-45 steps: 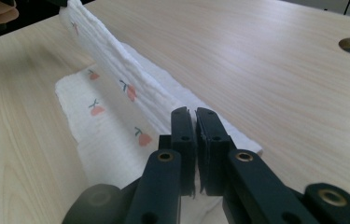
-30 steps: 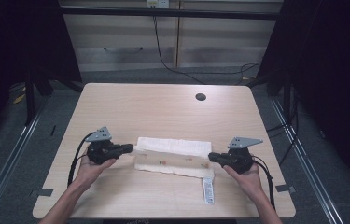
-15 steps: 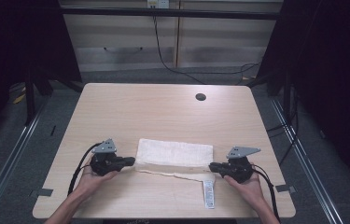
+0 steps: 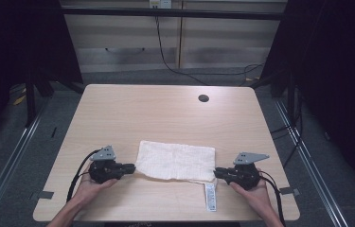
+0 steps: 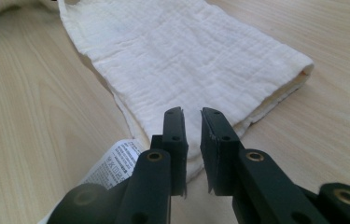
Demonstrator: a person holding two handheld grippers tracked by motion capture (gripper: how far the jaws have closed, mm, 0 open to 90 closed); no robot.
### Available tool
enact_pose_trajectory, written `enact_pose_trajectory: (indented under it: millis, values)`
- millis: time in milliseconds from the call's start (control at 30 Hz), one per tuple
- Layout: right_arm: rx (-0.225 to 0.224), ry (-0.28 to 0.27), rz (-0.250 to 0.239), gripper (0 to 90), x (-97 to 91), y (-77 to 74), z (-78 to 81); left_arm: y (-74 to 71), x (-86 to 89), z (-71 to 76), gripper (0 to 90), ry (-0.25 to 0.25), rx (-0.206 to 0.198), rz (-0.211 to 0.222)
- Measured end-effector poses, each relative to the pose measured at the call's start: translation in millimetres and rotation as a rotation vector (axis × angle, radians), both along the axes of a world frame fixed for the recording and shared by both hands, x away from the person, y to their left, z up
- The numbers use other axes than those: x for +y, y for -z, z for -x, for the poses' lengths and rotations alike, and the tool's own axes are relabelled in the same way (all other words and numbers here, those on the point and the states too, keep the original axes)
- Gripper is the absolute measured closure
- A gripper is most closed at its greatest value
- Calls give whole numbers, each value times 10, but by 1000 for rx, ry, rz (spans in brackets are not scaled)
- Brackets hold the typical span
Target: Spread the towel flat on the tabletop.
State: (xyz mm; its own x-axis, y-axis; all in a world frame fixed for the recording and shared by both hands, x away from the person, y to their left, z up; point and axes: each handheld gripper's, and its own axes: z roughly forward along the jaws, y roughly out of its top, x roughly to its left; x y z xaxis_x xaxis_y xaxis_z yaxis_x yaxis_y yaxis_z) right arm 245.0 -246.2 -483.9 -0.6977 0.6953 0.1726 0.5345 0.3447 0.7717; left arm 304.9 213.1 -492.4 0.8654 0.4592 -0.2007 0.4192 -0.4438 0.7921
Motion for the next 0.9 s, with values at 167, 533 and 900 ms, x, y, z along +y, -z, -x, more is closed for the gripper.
enact_pose_trajectory:
  millis: [167,533,900]
  values:
    - [-5,2,-5,797,6,-24,-9,-60,61,17,793,-17,-13,39]
    - [-16,29,-13,766,-35,-78,-125,-89,48,-186,749,-70,-1,68]
    - [9,39,-11,695,-28,-119,-555,21,-226,-289,750,-21,23,6]
